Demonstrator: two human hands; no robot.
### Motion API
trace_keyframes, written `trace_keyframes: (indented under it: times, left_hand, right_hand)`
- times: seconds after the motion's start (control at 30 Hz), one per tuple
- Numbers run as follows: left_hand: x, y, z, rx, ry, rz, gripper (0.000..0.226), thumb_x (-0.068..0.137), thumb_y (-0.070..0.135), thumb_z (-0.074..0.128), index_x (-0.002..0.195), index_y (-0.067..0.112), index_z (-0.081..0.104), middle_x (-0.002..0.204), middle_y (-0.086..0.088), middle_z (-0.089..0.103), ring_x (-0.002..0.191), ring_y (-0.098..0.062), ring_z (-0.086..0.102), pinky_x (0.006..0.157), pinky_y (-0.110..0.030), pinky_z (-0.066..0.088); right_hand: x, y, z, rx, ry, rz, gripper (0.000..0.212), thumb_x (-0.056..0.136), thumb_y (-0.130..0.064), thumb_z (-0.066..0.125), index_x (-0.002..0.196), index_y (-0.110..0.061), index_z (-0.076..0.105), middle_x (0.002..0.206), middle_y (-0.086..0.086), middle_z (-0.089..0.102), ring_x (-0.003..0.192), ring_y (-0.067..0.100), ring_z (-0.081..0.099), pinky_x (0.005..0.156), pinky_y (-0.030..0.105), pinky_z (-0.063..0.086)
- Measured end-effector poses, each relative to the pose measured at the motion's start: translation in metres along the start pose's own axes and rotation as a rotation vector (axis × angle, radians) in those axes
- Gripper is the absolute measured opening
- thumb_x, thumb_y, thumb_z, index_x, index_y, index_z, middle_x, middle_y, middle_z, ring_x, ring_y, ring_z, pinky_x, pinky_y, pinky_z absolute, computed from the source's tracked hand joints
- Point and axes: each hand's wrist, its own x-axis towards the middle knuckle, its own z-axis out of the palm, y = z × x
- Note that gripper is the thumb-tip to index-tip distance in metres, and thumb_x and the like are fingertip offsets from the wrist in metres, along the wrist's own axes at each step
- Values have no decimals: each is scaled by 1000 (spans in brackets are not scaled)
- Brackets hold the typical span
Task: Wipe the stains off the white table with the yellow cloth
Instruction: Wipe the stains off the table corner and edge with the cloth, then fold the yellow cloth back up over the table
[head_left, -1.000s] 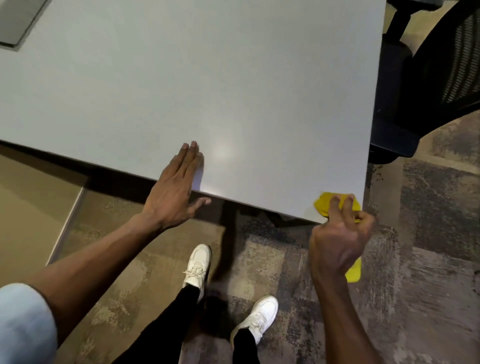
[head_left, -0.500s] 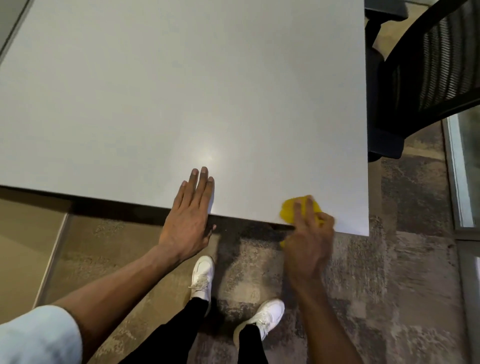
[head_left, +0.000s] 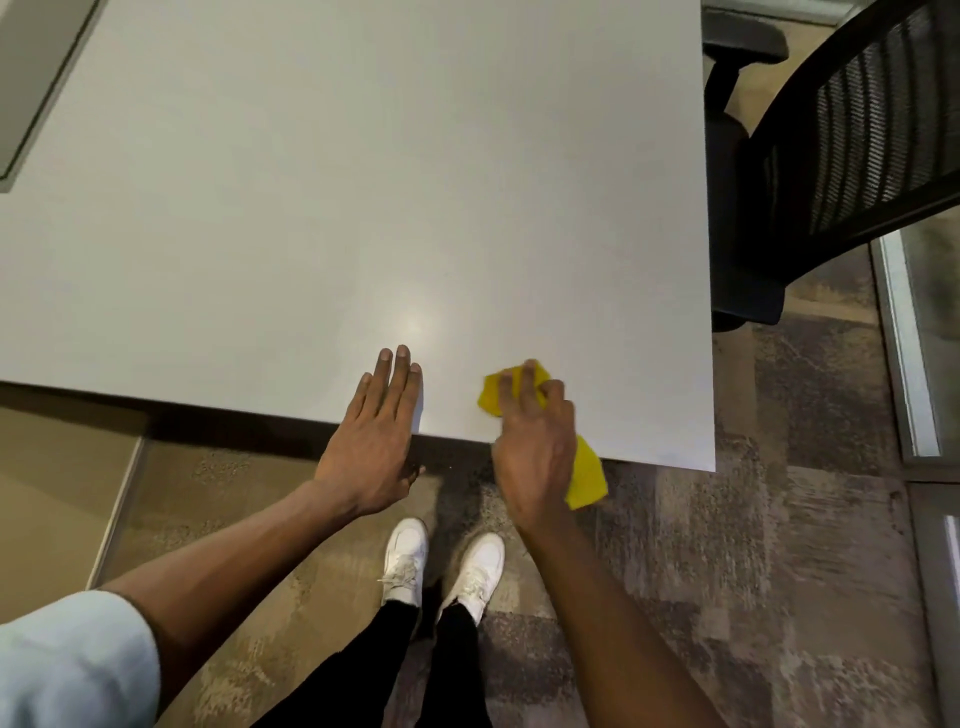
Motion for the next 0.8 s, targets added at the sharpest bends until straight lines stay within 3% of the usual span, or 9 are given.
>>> trace_keyframes:
  times: [0.1, 0.2, 0.33, 0.4, 0.47, 0.57, 0.63, 0.7, 0.8]
  left_hand:
    - [4, 6, -19, -97, -108, -26, 124, 92, 55, 70, 166, 2, -15, 172, -22, -29, 161, -40, -25, 136, -49, 1]
    - [5, 19, -43, -255, -139, -7, 119, 91, 54, 73, 169, 8, -5, 177, -16, -18, 165, -31, -17, 136, -43, -2]
    - [-8, 48, -77, -486, -8, 87, 110, 85, 49, 82, 169, 17, 19, 180, -8, 4, 167, -25, 6, 134, -40, 7]
    - [-14, 60, -97, -593, 53, 98, 101, 85, 44, 84, 166, 21, 29, 179, -5, 15, 165, -24, 17, 134, -43, 13]
    - [-19, 69, -120, -693, 111, 114, 88, 87, 41, 83, 162, 23, 40, 175, -2, 28, 162, -22, 29, 132, -45, 21]
    - [-18, 74, -155, -739, 204, 161, 55, 88, 32, 85, 138, 19, 67, 153, -2, 62, 141, -23, 58, 118, -44, 43]
    - [-16, 75, -176, -756, 225, 144, 32, 89, 27, 85, 118, 18, 76, 123, 3, 78, 114, -22, 71, 102, -45, 52]
    - [-16, 75, -194, -823, 214, 96, 19, 88, 28, 86, 104, 20, 77, 101, 9, 79, 96, -15, 72, 91, -43, 55]
    - [-19, 70, -213, -904, 193, 51, 16, 87, 30, 87, 96, 22, 77, 91, 11, 78, 90, -11, 72, 90, -42, 57]
  right_hand:
    - [-13, 2, -20, 6, -54, -43, 63, 92, -2, 47, 153, -17, 44, 169, 10, 31, 138, 36, 44, 102, 45, 44]
    - [-26, 19, -38, 181, -94, -93, 64, 80, 4, 60, 139, -21, 66, 157, 5, 53, 121, 35, 57, 92, 43, 54]
    - [-44, 34, -63, 648, 42, 183, 60, 83, 7, 63, 128, -31, 74, 117, 4, 77, 107, 25, 69, 91, 31, 57]
    - [-51, 38, -80, 837, 80, 276, 59, 83, 6, 65, 124, -36, 75, 116, -7, 77, 109, 11, 72, 96, 17, 54]
    - [-54, 39, -95, 999, 63, 306, 53, 84, 5, 66, 120, -32, 78, 117, -14, 78, 111, 6, 72, 100, 24, 57]
    - [-55, 39, -117, 1233, 26, 339, 45, 85, 11, 68, 116, -20, 74, 114, -1, 79, 109, 19, 75, 98, 49, 60]
    - [-56, 38, -131, 1328, 53, 373, 45, 82, 13, 74, 116, -16, 70, 112, 5, 79, 107, 23, 76, 95, 49, 62]
    - [-59, 38, -144, 1348, 73, 403, 43, 81, 7, 81, 116, -14, 68, 110, 5, 78, 105, 21, 76, 93, 43, 63]
    - [-62, 37, -160, 1343, 72, 408, 38, 83, -1, 84, 116, -12, 69, 108, 5, 78, 102, 18, 76, 91, 40, 64]
